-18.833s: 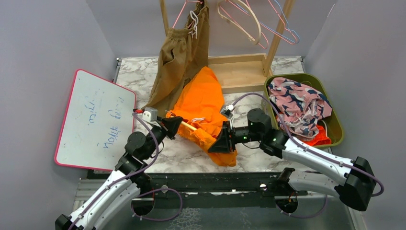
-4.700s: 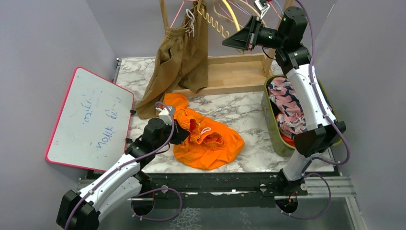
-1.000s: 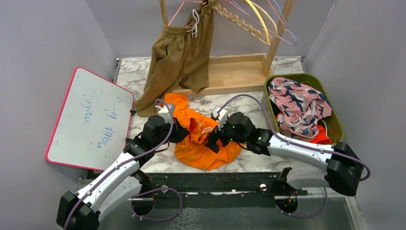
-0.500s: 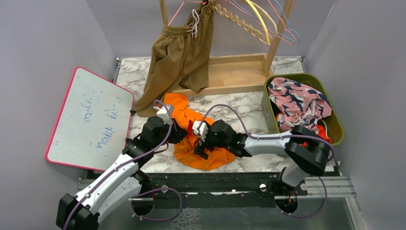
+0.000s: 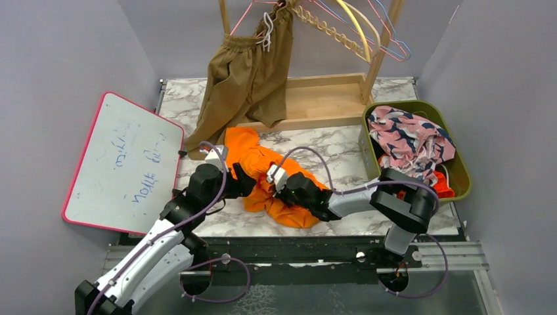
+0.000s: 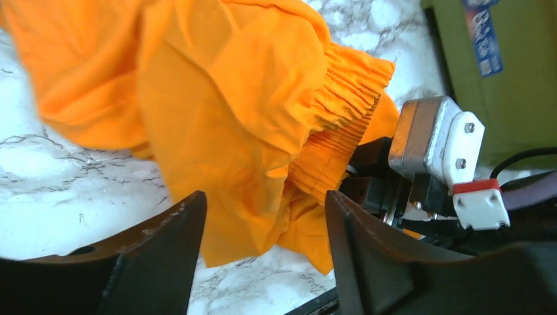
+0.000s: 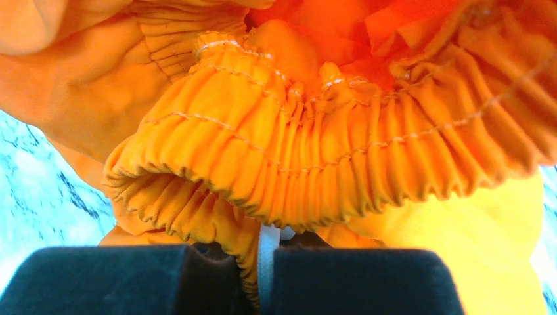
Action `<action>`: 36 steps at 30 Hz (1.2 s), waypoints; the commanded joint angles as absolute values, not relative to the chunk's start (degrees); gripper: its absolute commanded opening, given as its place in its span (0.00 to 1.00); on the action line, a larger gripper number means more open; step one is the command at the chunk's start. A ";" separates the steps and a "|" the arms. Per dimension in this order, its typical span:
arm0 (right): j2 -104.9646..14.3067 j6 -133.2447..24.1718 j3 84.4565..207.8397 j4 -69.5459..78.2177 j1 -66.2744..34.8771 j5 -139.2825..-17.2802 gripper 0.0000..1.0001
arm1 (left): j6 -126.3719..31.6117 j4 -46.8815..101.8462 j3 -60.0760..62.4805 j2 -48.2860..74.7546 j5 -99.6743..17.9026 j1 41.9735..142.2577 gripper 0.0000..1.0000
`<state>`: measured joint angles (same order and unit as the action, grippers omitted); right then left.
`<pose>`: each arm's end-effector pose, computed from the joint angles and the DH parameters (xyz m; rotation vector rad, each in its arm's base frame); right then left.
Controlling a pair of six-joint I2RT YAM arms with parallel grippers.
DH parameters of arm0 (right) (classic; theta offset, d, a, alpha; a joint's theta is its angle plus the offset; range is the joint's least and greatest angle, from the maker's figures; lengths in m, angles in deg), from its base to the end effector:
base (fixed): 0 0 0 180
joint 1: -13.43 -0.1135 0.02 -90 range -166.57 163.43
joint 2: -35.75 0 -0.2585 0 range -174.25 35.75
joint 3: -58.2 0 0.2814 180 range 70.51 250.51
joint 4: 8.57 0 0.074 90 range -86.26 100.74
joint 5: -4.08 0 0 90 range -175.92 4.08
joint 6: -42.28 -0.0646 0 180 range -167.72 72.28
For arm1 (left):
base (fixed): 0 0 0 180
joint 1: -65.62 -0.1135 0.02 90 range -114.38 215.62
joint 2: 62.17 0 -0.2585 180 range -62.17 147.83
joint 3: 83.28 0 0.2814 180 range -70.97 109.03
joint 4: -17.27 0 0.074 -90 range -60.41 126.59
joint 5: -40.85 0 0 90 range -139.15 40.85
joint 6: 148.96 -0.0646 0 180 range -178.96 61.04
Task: Remove the shorts from the hanger
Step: Pick up the shorts at the center of the board, then place the shorts in the basket.
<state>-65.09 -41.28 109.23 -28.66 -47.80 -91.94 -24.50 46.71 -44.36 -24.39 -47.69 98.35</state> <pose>0.1841 0.3213 0.0839 -1.1267 1.7970 0.4674 0.1834 -0.1198 0.2118 -0.0161 2.1506 -0.7336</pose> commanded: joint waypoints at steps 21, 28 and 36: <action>-8.89 -48.69 132.71 14.19 -47.80 -148.62 0.01 | -24.50 53.49 -41.05 -36.97 -59.57 98.42 0.99; -8.99 -16.16 135.54 -12.52 -47.81 -156.44 0.01 | -24.51 53.08 -40.58 -35.89 -59.31 98.48 0.99; -12.94 17.29 137.24 -47.91 -47.68 -153.15 0.01 | -24.35 53.06 -40.48 -35.59 -59.63 98.46 0.99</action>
<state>-10.95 -4.98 135.11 -25.49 -47.69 -153.38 -24.26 53.29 -41.21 -35.85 -58.25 98.35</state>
